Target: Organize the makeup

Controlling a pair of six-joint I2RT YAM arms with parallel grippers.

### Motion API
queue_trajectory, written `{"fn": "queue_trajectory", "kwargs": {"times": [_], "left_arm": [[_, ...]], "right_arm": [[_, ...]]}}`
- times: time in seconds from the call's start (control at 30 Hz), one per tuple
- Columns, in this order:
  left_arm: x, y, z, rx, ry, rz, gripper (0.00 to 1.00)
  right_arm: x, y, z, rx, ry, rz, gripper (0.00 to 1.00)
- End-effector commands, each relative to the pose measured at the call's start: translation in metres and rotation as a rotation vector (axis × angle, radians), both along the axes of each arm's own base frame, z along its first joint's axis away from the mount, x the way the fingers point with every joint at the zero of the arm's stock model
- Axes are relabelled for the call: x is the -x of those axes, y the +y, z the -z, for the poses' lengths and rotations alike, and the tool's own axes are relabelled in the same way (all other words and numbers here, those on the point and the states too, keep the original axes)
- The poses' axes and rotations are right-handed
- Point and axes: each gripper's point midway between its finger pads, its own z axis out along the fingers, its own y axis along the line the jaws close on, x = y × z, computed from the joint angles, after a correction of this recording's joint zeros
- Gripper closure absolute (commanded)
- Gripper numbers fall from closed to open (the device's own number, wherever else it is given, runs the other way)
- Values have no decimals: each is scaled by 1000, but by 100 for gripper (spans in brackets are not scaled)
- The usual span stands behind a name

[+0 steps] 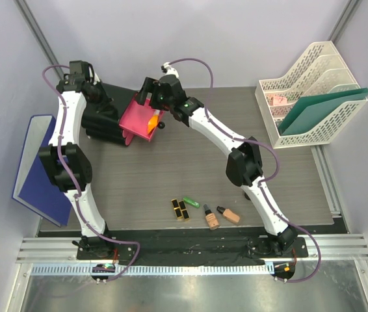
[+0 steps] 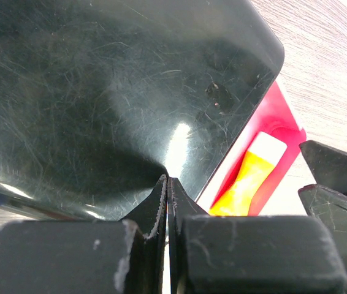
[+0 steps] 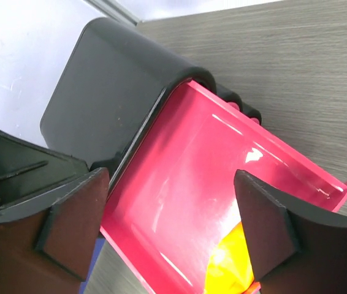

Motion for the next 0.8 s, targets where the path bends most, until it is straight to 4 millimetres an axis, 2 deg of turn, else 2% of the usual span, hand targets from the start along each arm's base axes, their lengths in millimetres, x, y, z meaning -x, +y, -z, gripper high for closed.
{"fn": "queue_trajectory", "kwargs": {"times": [0.0,0.1,0.2,0.23,0.27,0.33,0.43,0.5,0.63,0.67,0.7,0.73,0.77], "left_arm": [[7,5,16,-12,64,15,100],[6,6,13,-15,55,12,100],[4,7,12,-12,52,7,100],[4,7,12,-13,53,6,100],[3,7,12,-11,52,6,100],[3,8,12,-9,54,1,100],[5,7,14,-5,66,6,100],[5,7,15,-5,71,9,100],[5,7,18,-6,79,8,100],[5,7,19,-3,80,7,100],[4,8,20,-4,82,4,100],[5,8,21,-4,85,6,100],[4,7,22,-3,85,7,100]], "right_arm": [[-4,-4,-59,-69,-117,35,7],[-3,-7,-69,-72,-135,39,3],[1,-14,-87,-63,-167,40,1],[5,-19,-104,-65,-190,38,0],[8,-23,-109,-49,-199,35,0],[17,-35,-111,24,-212,22,0],[35,-65,-112,102,-185,20,0],[58,-86,-104,183,-148,-8,0],[101,-128,-63,416,-36,-79,0],[116,-147,-29,520,46,-98,0],[127,-161,-27,558,62,-91,0],[137,-173,-15,603,97,-93,1],[151,-188,14,672,167,-104,0]]}}
